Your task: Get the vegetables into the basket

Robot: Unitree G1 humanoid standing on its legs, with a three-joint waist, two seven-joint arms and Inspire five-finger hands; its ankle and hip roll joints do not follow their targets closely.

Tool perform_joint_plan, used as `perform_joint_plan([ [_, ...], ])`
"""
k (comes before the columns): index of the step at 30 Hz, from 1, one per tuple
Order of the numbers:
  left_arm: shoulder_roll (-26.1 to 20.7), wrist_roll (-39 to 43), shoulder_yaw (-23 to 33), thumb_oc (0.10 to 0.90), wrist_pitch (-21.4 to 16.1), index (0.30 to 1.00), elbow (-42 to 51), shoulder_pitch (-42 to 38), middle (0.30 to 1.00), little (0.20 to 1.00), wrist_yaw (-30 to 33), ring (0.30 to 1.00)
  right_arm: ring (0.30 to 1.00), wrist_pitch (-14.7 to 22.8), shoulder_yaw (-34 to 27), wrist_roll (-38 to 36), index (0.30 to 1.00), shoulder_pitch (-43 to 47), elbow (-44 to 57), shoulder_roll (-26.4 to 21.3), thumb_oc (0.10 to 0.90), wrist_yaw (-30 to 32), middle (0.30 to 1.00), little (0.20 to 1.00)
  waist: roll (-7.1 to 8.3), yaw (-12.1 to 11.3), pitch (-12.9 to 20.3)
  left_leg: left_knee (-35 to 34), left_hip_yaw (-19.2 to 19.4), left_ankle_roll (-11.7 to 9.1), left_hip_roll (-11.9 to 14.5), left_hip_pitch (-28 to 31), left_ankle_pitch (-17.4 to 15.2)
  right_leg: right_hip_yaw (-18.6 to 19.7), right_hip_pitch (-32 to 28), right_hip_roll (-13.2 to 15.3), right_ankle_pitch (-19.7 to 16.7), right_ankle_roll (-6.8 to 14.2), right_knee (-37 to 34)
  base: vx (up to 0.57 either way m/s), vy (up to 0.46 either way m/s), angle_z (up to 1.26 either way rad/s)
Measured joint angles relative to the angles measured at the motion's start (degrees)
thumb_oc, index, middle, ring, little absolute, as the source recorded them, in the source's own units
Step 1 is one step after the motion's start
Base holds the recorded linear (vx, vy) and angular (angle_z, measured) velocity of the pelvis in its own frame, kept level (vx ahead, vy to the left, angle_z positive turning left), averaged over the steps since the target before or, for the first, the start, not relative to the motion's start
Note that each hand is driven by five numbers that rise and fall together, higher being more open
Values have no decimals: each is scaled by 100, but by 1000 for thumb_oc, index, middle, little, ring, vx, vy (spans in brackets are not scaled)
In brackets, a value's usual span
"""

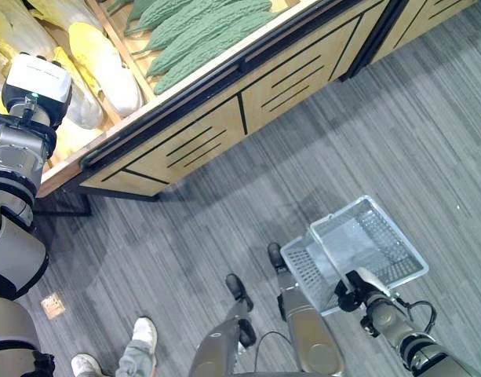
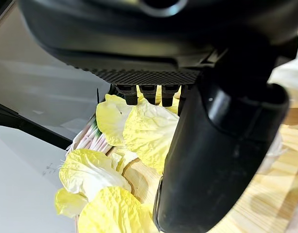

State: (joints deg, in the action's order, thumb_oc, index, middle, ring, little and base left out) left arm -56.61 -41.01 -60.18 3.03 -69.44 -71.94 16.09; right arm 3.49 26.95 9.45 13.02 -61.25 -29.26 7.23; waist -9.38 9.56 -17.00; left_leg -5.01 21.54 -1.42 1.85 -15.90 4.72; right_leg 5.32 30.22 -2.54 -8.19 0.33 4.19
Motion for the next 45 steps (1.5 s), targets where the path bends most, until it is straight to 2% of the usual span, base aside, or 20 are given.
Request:
perform_joint_plan([
  [12, 52, 231, 303, 900, 195, 1000, -26, 35, 1000, 1000, 13, 1000, 300, 58, -7, -155, 300, 28, 121, -5, 400, 57, 300, 300, 15, 59, -10, -1, 130, 26, -26, -352, 89, 121, 520, -8, 6, 10, 282, 12, -28, -4],
  [13, 69, 272, 349, 841, 208, 918, -27, 39, 918, 918, 12, 918, 300, 57, -7, -155, 300, 29, 122, -4, 400, 62, 300, 300, 15, 59, -10, -1, 129, 24, -35, -359, 93, 120, 529, -8, 6, 10, 285, 0, 0, 0],
  [14, 71, 294, 352, 555, 210, 517, -27, 39, 517, 517, 11, 517, 300, 58, -7, -155, 300, 29, 128, -4, 400, 67, 300, 300, 15, 59, -10, -1, 129, 24, -38, -362, 95, 120, 534, -8, 6, 10, 286, 0, 0, 0],
  [15, 89, 321, 352, 400, 210, 300, -27, 48, 300, 300, 11, 300, 300, 56, -7, -156, 300, 29, 135, -4, 400, 75, 300, 300, 16, 60, -11, -1, 129, 23, -39, -375, 100, 123, 553, -8, 7, 10, 293, 0, 0, 0],
  [32, 188, 442, 704, 400, 264, 300, 83, 192, 300, 300, 167, 300, 300, 45, 36, -331, 300, 27, 221, -4, 400, 77, 300, 300, 17, 93, -10, -1, 134, 23, -30, -365, 104, 141, 577, -18, 4, 8, 362, -4, -2, 0],
  [37, 339, 614, 1504, 400, 417, 300, 344, 723, 300, 300, 243, 300, 300, -26, 53, -329, 300, 14, 198, 5, 400, 50, 300, 300, 40, 81, -20, -2, 94, 23, 5, -49, 103, 62, 247, -16, 5, 8, 358, -31, 2, 2],
  [43, 351, 981, 2138, 400, 373, 300, 1241, 1368, 300, 300, 291, 300, 300, -96, 31, -308, 300, -45, 107, 23, 400, -17, 300, 300, 210, 6, -45, -2, -208, 22, 34, 509, 103, -190, -477, 40, 16, 1, 183, -19, 30, 20],
  [44, 314, 1011, 2151, 400, 297, 300, 1336, 1458, 300, 300, 323, 300, 300, -94, 8, -304, 300, -39, 76, 29, 400, -18, 300, 300, 246, -87, -18, -4, -236, 18, 26, 588, 100, -238, -594, 70, 31, 2, 144, -7, 82, 16],
  [45, 283, 1064, 2406, 400, 304, 300, 1656, 1665, 300, 300, 321, 300, 300, -97, -49, -288, 300, -37, 19, 57, 400, -50, 300, 300, 269, -92, -17, -3, -262, 15, 20, 650, 100, -262, -696, 76, 13, -10, 92, -2, 74, 15],
])
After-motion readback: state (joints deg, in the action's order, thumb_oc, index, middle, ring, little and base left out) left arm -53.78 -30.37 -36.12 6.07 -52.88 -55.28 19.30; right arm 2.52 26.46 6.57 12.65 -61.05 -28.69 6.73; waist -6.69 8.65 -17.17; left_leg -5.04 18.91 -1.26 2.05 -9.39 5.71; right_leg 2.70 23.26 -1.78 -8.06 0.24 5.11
